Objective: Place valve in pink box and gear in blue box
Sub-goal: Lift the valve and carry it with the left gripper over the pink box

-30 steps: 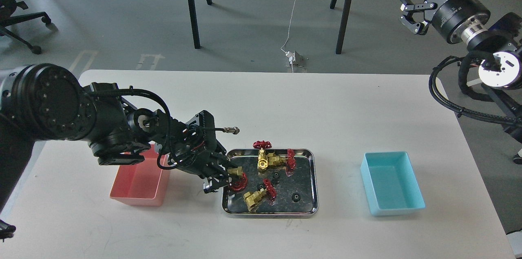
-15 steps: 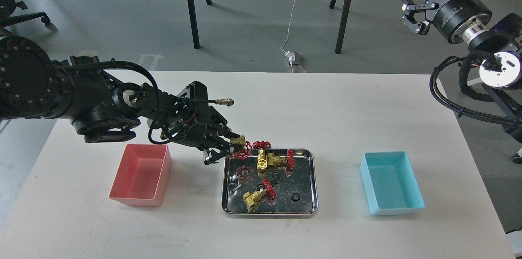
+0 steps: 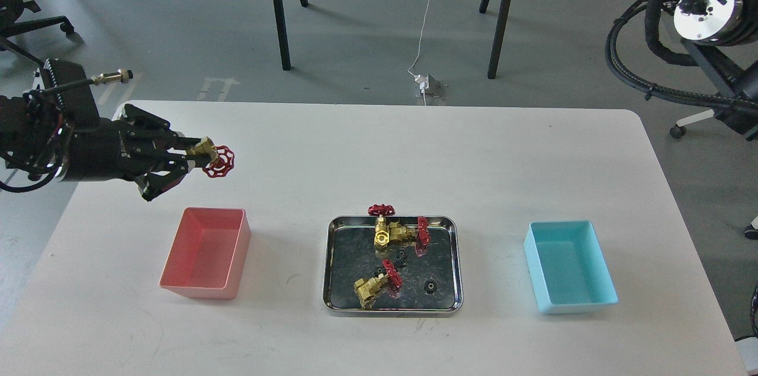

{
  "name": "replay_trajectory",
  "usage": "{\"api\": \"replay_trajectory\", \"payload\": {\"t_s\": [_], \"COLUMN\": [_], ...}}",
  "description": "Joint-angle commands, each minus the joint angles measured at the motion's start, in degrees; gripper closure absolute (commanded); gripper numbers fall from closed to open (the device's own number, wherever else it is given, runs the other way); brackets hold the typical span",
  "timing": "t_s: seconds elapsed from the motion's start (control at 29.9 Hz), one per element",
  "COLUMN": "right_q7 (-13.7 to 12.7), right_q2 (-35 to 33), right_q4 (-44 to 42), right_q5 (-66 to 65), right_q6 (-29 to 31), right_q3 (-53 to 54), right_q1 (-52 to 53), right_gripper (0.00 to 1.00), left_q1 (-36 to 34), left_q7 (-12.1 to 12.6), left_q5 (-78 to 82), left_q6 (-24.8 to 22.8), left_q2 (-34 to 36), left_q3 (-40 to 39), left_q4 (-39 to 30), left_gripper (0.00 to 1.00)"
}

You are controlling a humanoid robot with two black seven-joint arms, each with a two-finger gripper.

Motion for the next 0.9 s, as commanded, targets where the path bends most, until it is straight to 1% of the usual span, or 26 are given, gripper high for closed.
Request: {"api": "replay_trajectory", "payload": {"t_s": [0.0,0.2,0.4,0.6,0.87], "right_q7": [-0.01,0.08,0.17,0.17,0.17], "right_q2": [0.69,0.34,0.07,-0.02,-0.10], "right_q4": [-0.45,-0.45,-0.36,-0.27,-0.27], "right_q5": [0.16,0.16,0.16,0.16,0.16], "right_q6": [-0.27,0.08,0.08,0.08,0.08], "right_q3": [-0.72,-0.89,-0.80,-0.80,-0.72], "right_q1": [0.05,-0.47,-2.14,-3.20,-3.46], "right_gripper": [0.00,0.00,0.00,0.00,0.00], "left_q1": [4.85,11.01,14.61,16.46,17.33], "left_q7": [0.00,0.00,0.00,0.00,0.00], "left_q5": [0.65,0.65,0.73,0.65,0.65], "left_q6": [-0.14,0.13,0.22,0.13,0.04], "left_q2": [1.49,1.40,1.13,0.61,-0.18], "left_q3": [-0.47,-1.79,-4.60,-6.36,-6.54], "left_q4": [1.00,4.61,4.70,4.70,4.88], "left_gripper": [0.96,0.95,0.95,0.95,0.95]}}
